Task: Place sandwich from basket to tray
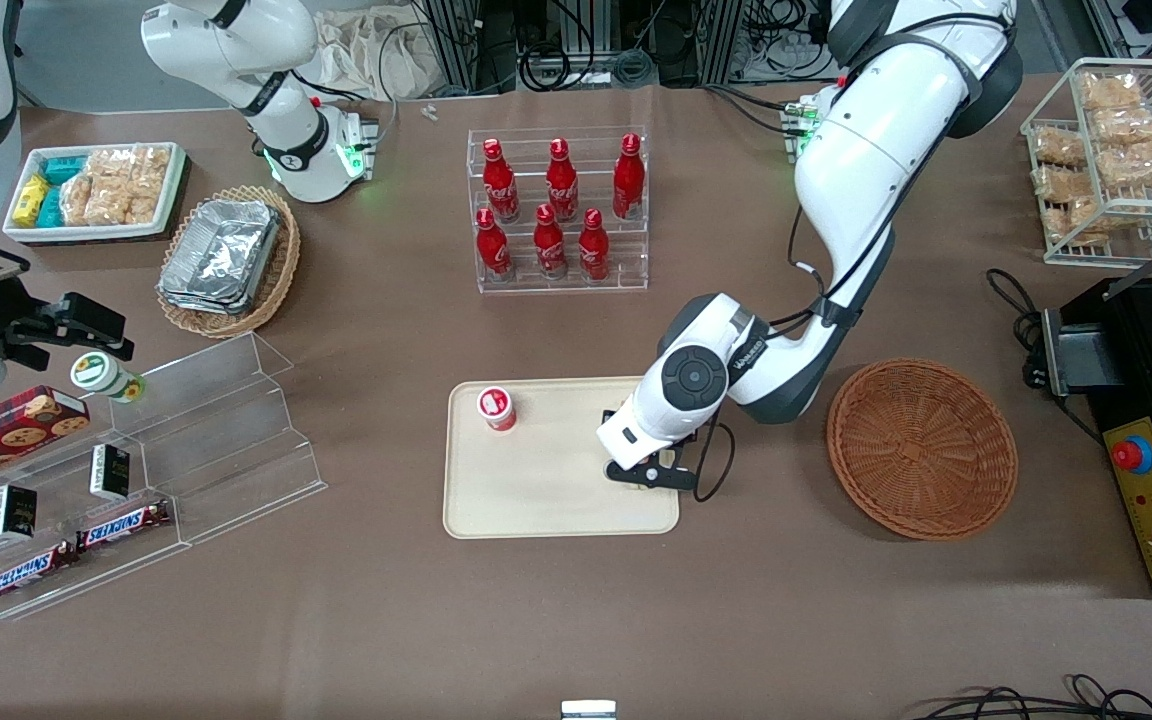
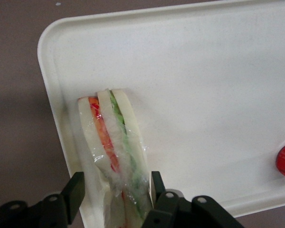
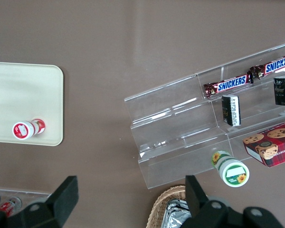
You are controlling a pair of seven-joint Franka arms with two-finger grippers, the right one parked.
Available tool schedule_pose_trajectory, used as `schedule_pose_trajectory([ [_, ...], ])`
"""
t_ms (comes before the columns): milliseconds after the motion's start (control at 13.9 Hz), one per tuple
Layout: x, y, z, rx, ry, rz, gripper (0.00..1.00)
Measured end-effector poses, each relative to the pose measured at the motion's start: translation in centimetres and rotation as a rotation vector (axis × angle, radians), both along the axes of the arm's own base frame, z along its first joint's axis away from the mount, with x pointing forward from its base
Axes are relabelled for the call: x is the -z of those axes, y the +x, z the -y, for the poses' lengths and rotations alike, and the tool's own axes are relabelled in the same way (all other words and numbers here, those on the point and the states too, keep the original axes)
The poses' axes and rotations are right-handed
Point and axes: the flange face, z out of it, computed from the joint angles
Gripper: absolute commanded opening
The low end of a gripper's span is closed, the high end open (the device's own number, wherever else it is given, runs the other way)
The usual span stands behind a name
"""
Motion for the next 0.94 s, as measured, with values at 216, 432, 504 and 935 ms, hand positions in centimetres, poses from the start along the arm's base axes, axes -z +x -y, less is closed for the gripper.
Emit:
schedule_pose_trajectory([
  [216,-2.2,0.6,-1.6,-0.020,0.040,-0.049,0.99],
  [432,-8.4,1.5,-5.8,-0.043,0.096,-0.109,0.99],
  [504,-10.9,1.6,-7.4,-0.027,0.109,-0.120,0.99],
  [935,-22.8,2.1,-19.6,0.025,0.118,-0.156,0.99],
])
